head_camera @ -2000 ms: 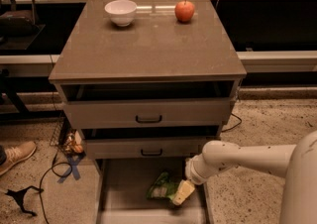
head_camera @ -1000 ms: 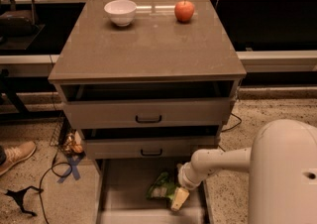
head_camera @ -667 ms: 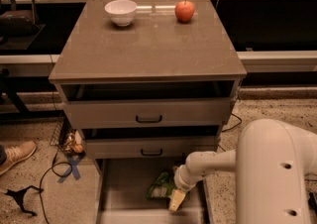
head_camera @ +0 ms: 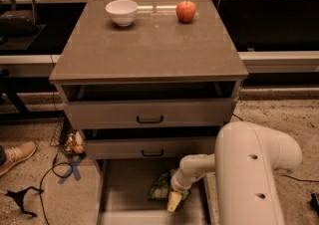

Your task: Pick green rice chip bag from bottom drawer and place on counter

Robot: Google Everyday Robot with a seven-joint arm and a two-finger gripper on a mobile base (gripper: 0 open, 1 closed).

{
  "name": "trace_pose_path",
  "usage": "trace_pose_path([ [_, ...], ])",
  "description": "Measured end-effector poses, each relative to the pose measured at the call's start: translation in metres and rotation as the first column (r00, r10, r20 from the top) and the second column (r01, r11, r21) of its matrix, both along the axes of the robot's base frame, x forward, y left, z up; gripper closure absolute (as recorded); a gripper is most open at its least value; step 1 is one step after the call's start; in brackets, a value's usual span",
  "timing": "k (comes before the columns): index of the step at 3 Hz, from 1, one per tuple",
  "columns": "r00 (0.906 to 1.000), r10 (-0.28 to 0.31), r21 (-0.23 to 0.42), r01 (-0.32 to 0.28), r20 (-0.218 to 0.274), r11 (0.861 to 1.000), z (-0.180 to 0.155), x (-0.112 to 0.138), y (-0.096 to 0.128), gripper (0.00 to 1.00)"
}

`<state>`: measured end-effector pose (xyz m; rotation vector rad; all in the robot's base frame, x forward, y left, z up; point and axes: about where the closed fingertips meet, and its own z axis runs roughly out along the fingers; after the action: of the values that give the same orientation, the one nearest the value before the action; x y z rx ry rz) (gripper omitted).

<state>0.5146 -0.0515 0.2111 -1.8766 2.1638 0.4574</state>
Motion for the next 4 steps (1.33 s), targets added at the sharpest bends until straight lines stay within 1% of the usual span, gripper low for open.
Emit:
trace_pose_path([
  [1,1.0,0.004,-0.021,-0.004,0.002,1.0,-0.011,0.004,0.002,0.0],
  [2,0.9999,0.007,-0.062,-0.006,0.01,0.998,-0.021,0.007,0.003,0.18],
  [3,0.9999,0.002,-0.081,-0.001,0.014,0.997,-0.026,0.009,0.004,0.42],
  [4,0.9999,-0.016,-0.038,0.016,-0.004,0.999,-0.028,0.01,0.007,0.64],
])
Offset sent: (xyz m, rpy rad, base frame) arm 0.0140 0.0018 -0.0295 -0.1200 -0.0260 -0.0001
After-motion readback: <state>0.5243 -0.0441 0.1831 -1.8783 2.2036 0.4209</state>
